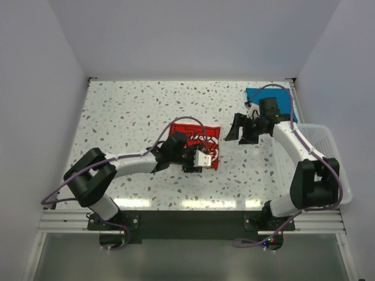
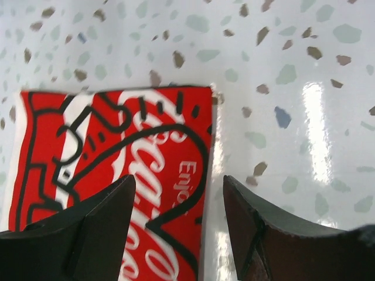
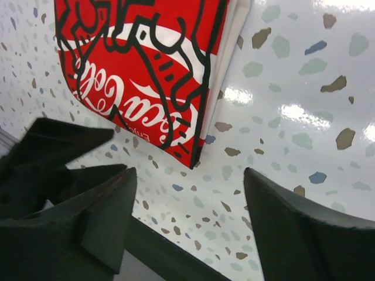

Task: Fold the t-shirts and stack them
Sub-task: Neatly place the folded tshirt to the corner

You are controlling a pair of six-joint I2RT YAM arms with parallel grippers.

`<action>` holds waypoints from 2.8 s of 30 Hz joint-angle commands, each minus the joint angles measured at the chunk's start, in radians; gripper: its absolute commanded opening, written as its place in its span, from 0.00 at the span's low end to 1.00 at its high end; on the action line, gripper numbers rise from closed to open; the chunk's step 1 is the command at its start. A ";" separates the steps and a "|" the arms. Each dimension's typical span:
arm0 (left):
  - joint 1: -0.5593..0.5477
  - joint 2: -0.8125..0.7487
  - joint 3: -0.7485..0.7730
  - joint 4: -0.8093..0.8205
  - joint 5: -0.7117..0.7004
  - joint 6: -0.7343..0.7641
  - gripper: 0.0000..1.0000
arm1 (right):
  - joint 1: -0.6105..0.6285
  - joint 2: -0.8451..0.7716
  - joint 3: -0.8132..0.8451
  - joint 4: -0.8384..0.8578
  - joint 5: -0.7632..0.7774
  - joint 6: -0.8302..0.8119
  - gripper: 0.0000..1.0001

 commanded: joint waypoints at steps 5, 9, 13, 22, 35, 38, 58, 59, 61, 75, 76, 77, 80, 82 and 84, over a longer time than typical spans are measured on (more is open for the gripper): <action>-0.185 0.125 -0.063 0.387 -0.154 0.165 0.67 | -0.013 -0.081 -0.058 0.035 0.025 0.108 0.82; -0.202 0.187 -0.051 0.400 -0.157 0.192 0.61 | -0.015 -0.085 -0.092 0.055 0.016 0.150 0.84; -0.203 0.251 -0.017 0.378 -0.162 0.221 0.53 | -0.013 -0.081 -0.118 0.090 0.010 0.187 0.85; -0.151 0.313 0.058 0.340 -0.101 0.156 0.06 | 0.001 -0.040 -0.210 0.283 0.004 0.305 0.85; -0.036 0.172 0.138 0.283 0.108 -0.088 0.00 | 0.148 0.117 -0.227 0.530 0.075 0.607 0.83; -0.035 0.150 0.132 0.295 0.107 -0.105 0.00 | 0.148 0.177 -0.200 0.544 0.049 0.636 0.82; -0.033 0.153 0.130 0.314 0.101 -0.150 0.00 | 0.202 0.462 0.018 0.549 0.128 0.762 0.58; -0.033 0.152 0.132 0.314 0.099 -0.151 0.00 | 0.200 0.470 0.037 0.543 0.133 0.754 0.50; -0.035 0.156 0.141 0.298 0.094 -0.156 0.00 | 0.200 0.482 0.069 0.517 0.166 0.698 0.33; 0.048 0.096 0.302 -0.090 0.033 -0.423 1.00 | 0.166 0.569 0.618 0.000 0.384 0.023 0.00; 0.050 0.092 0.305 -0.093 0.021 -0.421 1.00 | 0.157 0.576 0.656 -0.014 0.392 -0.034 0.00; 0.050 0.092 0.310 -0.132 0.012 -0.420 1.00 | 0.153 0.579 0.676 -0.034 0.404 -0.065 0.00; 0.057 0.095 0.319 -0.188 -0.002 -0.406 1.00 | 0.122 0.597 0.762 -0.069 0.421 -0.154 0.00; 0.064 0.101 0.327 -0.229 -0.008 -0.397 1.00 | 0.096 0.614 0.835 -0.109 0.430 -0.207 0.00; 0.067 0.101 0.325 -0.249 -0.019 -0.395 1.00 | 0.076 0.628 0.874 -0.126 0.429 -0.240 0.00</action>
